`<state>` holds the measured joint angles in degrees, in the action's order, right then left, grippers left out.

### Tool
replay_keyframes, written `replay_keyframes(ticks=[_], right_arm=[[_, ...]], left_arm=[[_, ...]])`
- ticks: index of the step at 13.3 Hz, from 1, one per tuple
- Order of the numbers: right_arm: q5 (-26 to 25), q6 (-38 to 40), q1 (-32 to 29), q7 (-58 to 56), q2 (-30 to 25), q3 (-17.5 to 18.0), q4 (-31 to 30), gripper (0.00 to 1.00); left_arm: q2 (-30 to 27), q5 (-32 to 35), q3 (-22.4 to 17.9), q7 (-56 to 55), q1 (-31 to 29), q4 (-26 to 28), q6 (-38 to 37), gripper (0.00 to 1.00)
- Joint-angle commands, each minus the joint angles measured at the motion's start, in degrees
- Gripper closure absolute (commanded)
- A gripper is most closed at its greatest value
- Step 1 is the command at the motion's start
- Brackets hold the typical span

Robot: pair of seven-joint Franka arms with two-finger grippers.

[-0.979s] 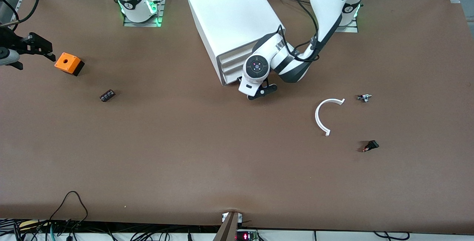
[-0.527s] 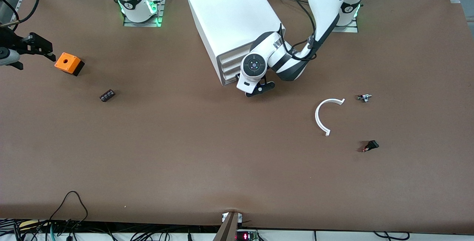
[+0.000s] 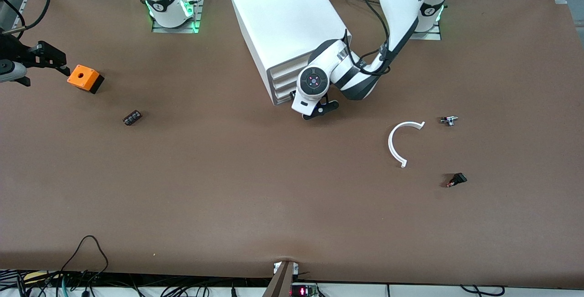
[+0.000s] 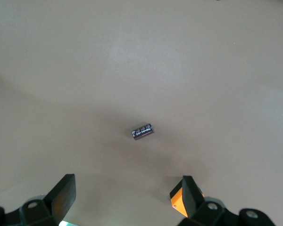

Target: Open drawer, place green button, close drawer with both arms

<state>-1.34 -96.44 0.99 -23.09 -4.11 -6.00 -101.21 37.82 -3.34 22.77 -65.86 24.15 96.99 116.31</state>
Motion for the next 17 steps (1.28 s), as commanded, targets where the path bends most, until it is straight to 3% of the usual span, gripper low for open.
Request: replay_keyframes(ticks=[1,3,6,9,15,17], right_arm=[[-0.86,-0.59,-0.02,-0.47,-0.38,0.29,-0.56,0.00],[-0.94,-0.41,0.06,-0.47,-0.38,0.29,-0.56,0.00],[-0.94,-0.24,-0.02,-0.56,-0.38,0.20,-0.48,0.00],[-0.94,-0.24,-0.02,-0.47,-0.29,0.20,-0.48,0.00],[-0.94,-0.59,-0.02,-0.21,0.06,0.29,-0.48,0.00],[-0.94,-0.41,-0.02,-0.12,0.06,0.20,-0.48,0.00]], left_arm=[[-1.87,-0.53,-0.27,1.26,-1.65,-1.19,-1.70,0.01],[-2.13,3.14,-0.36,1.08,-2.61,-5.39,-5.45,0.01],[-2.13,13.86,-0.27,1.86,-3.32,-12.86,-16.69,0.01],[-2.92,14.77,-0.27,14.74,-7.35,-18.93,-25.93,0.01],[-11.09,14.59,-0.27,42.59,-18.86,-19.48,-30.44,0.01],[-14.33,14.33,-2.45,51.75,-20.37,-18.78,-30.18,0.01]])
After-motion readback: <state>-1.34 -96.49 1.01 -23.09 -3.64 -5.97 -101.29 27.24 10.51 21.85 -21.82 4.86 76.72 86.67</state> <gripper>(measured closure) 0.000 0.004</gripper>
